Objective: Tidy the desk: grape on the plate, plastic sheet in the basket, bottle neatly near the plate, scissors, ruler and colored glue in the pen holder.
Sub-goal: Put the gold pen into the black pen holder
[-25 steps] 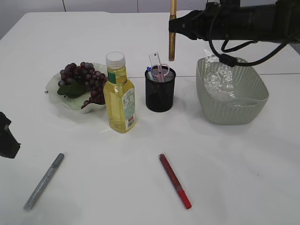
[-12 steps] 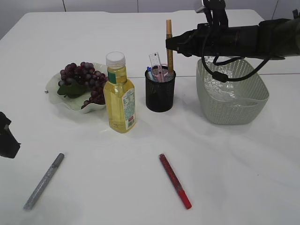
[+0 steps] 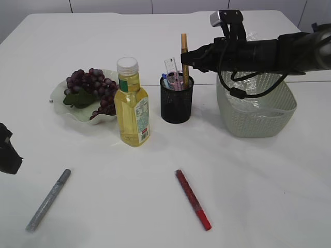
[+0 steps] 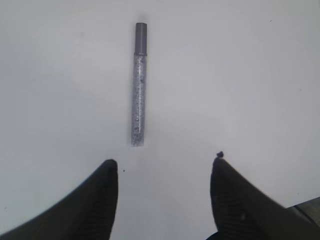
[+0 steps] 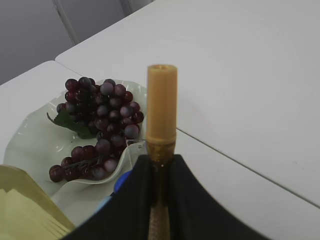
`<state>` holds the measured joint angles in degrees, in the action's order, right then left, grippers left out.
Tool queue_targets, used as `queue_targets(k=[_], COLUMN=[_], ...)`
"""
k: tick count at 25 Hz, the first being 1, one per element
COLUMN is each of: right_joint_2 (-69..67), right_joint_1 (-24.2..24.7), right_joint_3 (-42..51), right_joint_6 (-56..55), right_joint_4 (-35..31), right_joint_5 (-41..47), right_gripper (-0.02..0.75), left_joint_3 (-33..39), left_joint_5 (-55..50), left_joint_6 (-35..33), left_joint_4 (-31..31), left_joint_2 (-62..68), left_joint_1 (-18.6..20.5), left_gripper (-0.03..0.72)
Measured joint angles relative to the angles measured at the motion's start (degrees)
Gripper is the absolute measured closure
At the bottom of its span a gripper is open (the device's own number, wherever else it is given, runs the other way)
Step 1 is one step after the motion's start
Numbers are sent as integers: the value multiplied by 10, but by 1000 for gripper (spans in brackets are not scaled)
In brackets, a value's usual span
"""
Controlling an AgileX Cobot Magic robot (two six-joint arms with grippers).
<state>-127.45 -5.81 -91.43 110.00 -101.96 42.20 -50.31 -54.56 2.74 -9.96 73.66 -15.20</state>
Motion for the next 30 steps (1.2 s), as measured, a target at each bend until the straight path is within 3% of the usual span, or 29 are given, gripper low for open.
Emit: queue_targets(k=[5, 11, 18, 20, 25, 30], right_joint_2=[-5, -5, 9, 37, 123, 201], right_joint_1=[-6, -9, -10, -11, -11, -12], right_joint_3=[0, 0, 0, 0, 0, 0], right_joint_6=[0, 4, -55, -129, -371, -613], right_joint_4=[0, -1, 21, 79, 329, 531], right_joint_5=[0, 3, -4, -28, -41, 40], right_gripper=[616, 384, 349, 349, 348, 347], left_joint_3=[0, 0, 0, 0, 0, 0], left_joint_5=[1, 1, 1, 0, 0, 0], left_joint_6=[0, 0, 0, 0, 0, 0], left_joint_4=[0, -1, -1, -1, -1, -1], left_joint_2=[0, 0, 0, 0, 0, 0], left_joint_1=[0, 0, 0, 0, 0, 0], left_gripper=[256, 256, 256, 256, 256, 256])
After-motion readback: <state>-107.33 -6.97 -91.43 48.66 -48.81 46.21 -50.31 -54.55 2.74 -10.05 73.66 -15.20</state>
